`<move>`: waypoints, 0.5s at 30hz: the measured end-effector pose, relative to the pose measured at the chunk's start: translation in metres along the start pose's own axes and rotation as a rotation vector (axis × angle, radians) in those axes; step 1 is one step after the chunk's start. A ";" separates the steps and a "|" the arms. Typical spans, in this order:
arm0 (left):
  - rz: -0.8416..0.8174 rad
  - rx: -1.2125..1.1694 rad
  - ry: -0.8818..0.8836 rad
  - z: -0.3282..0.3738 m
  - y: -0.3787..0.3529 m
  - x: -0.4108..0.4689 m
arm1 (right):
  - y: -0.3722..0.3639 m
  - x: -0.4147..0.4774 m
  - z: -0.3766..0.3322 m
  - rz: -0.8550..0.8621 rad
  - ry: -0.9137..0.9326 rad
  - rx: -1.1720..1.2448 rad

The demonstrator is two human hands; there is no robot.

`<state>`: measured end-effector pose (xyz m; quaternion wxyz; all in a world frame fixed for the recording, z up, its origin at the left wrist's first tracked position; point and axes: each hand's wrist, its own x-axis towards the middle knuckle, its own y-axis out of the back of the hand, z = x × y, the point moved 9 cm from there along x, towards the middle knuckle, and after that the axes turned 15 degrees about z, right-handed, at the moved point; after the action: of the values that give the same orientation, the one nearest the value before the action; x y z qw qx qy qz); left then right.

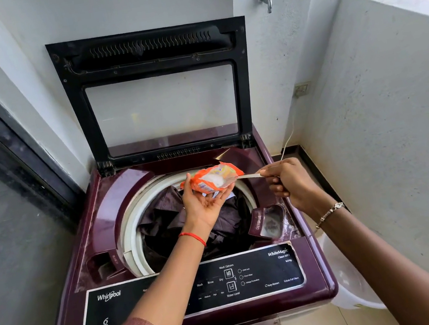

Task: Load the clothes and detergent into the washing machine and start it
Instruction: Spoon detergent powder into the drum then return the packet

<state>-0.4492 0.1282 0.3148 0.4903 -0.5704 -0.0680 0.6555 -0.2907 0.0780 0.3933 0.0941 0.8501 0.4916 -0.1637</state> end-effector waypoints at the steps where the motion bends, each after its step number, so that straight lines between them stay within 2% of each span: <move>1: 0.001 -0.006 0.023 -0.004 0.000 0.001 | 0.002 0.000 -0.001 0.000 0.008 -0.006; 15: 0.065 0.062 0.112 -0.038 0.003 0.011 | 0.050 0.009 0.000 0.075 0.026 -0.008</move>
<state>-0.4187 0.1173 0.2925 0.4892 -0.5926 -0.0019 0.6400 -0.2437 0.0599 0.3896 0.0973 0.8695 0.4613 -0.1471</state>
